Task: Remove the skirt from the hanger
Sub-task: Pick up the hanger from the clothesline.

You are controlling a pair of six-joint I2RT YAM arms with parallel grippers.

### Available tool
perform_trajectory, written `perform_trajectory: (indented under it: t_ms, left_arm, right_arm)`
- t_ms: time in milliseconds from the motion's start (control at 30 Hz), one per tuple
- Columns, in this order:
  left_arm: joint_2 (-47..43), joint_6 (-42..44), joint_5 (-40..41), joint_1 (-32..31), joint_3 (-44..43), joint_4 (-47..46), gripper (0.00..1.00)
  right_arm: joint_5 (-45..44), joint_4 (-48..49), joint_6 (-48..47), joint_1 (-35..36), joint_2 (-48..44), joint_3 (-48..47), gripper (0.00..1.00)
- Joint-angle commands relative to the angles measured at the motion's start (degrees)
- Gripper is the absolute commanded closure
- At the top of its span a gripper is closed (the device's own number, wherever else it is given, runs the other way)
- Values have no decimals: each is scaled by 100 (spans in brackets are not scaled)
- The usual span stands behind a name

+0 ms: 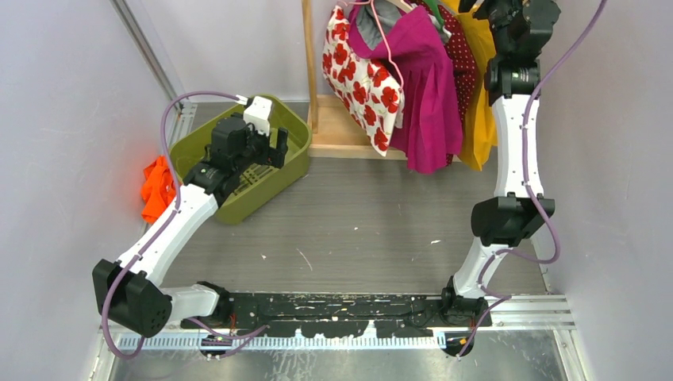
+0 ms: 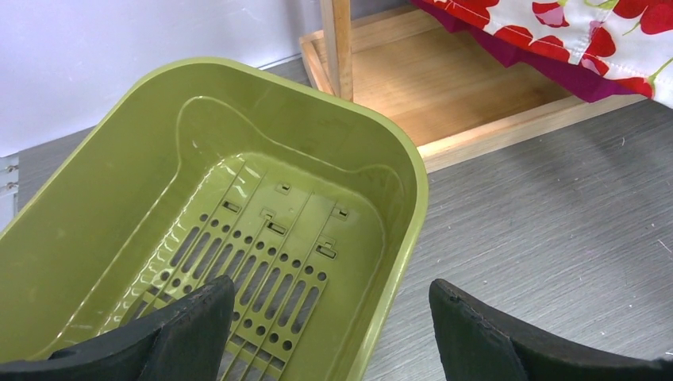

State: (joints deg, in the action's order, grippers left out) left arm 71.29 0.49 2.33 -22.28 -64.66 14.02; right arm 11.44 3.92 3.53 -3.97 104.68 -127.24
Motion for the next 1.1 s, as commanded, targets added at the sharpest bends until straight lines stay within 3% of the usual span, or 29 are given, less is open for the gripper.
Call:
perform_trajectory:
  t_ms: [0, 500, 1067]
  left_arm:
    - [-75, 19, 48, -22, -93, -163, 9]
    - [101, 83, 89, -26, -121, -128, 9]
    - [192, 80, 27, -22, -102, -59, 10]
  right_arm:
    - [52, -194, -238, -8, 173, -511, 27]
    - [371, -216, -230, -54, 736, -685, 32]
    - [616, 258, -22, -60, 287, 1262, 40]
